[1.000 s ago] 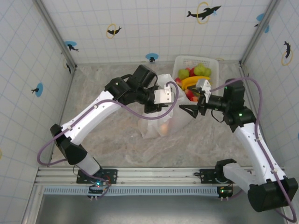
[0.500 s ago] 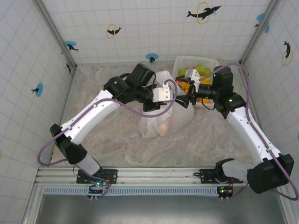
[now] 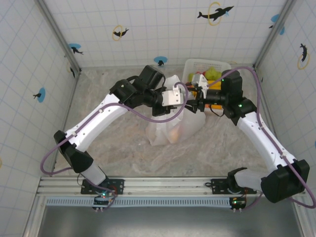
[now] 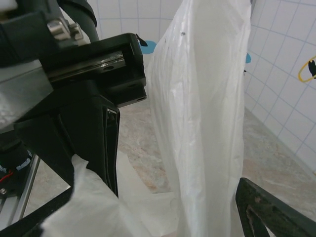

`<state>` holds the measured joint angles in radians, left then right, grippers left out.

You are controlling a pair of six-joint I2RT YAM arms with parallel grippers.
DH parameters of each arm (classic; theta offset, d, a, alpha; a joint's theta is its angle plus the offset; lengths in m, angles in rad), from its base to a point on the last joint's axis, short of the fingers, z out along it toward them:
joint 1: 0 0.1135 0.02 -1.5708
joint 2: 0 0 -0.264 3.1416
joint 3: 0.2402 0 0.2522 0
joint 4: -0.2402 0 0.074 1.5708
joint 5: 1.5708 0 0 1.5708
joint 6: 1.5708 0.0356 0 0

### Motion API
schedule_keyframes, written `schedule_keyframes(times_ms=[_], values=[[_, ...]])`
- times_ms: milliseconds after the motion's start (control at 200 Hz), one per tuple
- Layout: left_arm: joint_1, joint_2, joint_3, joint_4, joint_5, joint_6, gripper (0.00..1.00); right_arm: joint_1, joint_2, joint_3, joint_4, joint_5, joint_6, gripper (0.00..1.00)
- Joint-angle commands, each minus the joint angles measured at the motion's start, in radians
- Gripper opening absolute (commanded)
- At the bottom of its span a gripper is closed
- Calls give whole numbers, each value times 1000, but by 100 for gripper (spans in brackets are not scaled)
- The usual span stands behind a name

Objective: Place the fake fruits into the plastic bag and tie a complex knot

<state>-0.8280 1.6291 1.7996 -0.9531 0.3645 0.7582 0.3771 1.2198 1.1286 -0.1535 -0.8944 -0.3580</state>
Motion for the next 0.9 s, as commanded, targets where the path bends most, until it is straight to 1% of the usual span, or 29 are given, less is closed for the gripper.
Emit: schedule_keyframes(times_ms=[0, 90, 175, 480, 530, 615, 645, 701, 786, 856, 896], values=[[9, 17, 29, 1, -13, -9, 0, 6, -15, 37, 26, -7, -1, 73], [9, 18, 30, 1, -19, -13, 0, 6, -19, 35, 25, 0, 0, 65], [9, 17, 33, 2, -22, -19, 0, 6, -20, 36, 26, 2, 5, 54], [21, 6, 24, 9, -23, -41, 0, 5, -38, 27, 33, 21, 13, 7], [29, -5, 14, 15, -21, -50, 6, 5, -42, 23, 37, 22, 13, 0], [48, -35, -17, 38, -5, -68, 17, 5, -50, 15, 50, 33, 18, 0], [57, -52, -35, 53, 9, -74, 25, 5, -53, 11, 55, 36, 21, 0], [74, -88, -79, 90, 38, -92, 35, 5, -58, 7, 65, 40, 25, 0], [109, -163, -183, 196, 114, -129, 50, 5, -62, 2, 74, 40, 28, 0], [142, -226, -287, 327, 205, -185, 60, 5, -64, -2, 81, 38, 33, 0], [155, -257, -340, 399, 233, -221, 65, 5, -66, -4, 81, 40, 35, 0]])
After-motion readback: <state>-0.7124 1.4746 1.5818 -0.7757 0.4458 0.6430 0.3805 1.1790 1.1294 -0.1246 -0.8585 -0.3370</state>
